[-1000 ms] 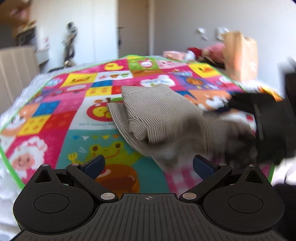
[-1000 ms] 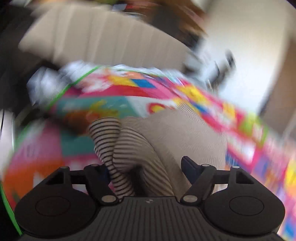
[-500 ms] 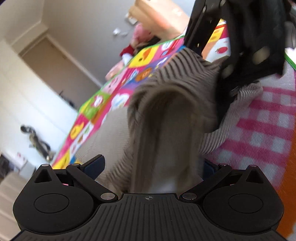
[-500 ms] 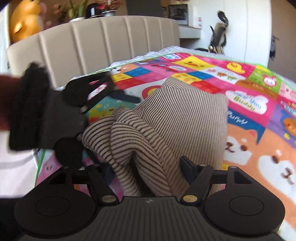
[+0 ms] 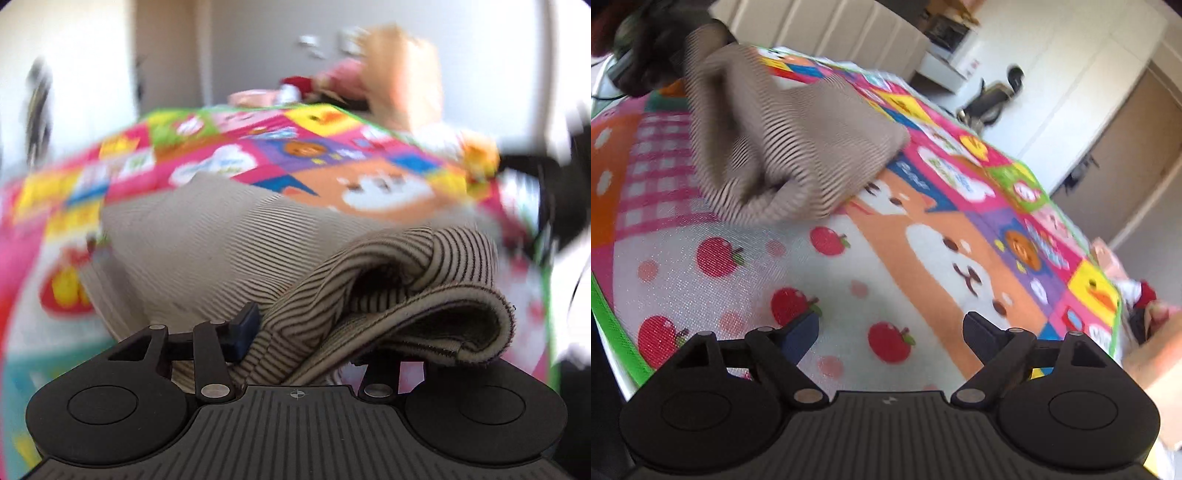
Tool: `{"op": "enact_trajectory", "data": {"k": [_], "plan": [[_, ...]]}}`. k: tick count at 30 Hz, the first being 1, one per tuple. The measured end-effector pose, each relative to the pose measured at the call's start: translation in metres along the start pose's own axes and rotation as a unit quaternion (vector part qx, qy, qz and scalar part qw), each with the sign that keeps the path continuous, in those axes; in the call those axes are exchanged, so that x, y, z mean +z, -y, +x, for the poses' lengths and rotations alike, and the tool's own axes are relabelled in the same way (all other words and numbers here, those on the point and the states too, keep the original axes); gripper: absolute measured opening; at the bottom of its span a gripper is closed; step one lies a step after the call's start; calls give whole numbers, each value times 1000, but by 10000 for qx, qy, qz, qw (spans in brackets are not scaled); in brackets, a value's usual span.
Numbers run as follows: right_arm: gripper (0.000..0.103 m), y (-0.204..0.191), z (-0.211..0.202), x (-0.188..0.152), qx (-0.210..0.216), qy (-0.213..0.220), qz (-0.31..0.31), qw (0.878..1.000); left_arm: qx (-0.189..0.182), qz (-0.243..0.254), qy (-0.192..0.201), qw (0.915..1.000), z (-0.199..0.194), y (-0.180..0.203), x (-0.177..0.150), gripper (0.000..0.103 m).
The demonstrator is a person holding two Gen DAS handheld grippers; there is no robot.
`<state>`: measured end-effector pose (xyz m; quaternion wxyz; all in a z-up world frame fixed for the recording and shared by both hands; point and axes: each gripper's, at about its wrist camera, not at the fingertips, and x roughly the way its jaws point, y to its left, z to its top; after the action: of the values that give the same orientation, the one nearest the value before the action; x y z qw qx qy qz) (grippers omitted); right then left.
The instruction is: Fold clothes
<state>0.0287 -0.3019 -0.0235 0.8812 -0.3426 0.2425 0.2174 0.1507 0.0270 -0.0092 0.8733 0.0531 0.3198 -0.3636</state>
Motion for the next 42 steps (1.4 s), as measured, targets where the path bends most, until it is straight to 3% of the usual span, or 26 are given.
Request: {"op": "enact_trajectory", "data": {"k": [3,6,8,10,12,15,18,21,25,27,30,33,36,40,42], "plan": [[86,-16,16,16,68,425,-656,9969,-289,-810,17,9963,3,-22,7,52],[86,-31,42,38,40,912,-1269,9877,-382,-859,-7,9956,5,-28,8,52],[86,-35,61,56,68,1112,-1234,9861,-365,-794,-48,9962,4,-28,6,52],[77,-40,68,70,241,1217,-1309,9836,-261,-596,-103,9978,7,-21,6,52],[45,-45,71,79,450,1234,-1440,9808,-133,-309,-169,9993,0,-14,4,51],[30,-56,65,80,702,988,-1697,9780,-60,-88,-292,9995,-8,-6,-4,51],[24,-66,46,74,848,772,-1812,9767,-117,4,-416,9991,-15,9,-13,51],[23,-70,12,71,1088,671,-1762,9760,-452,182,-585,9971,-32,33,-20,51],[23,-59,-43,73,1527,616,-1723,9712,-1420,7,-762,9869,-60,50,-24,51],[23,-45,-58,83,1679,604,-1560,9715,-1790,-180,-723,9810,-72,49,-22,52],[24,-22,-55,104,1778,599,-995,9772,-1913,-641,-535,9780,-75,30,-14,54],[29,0,-21,123,1844,546,-230,9811,-1767,-1263,-394,9753,-66,-3,-7,58],[35,18,29,133,1838,345,606,9805,-1359,-1797,-330,9737,-51,-35,-6,61],[39,35,75,136,1746,310,1587,9713,-1127,-2317,-157,9661,-38,-73,-2,61],[47,46,92,140,1667,403,1904,9666,-1004,-2428,-33,9649,-36,-89,5,61]]}}
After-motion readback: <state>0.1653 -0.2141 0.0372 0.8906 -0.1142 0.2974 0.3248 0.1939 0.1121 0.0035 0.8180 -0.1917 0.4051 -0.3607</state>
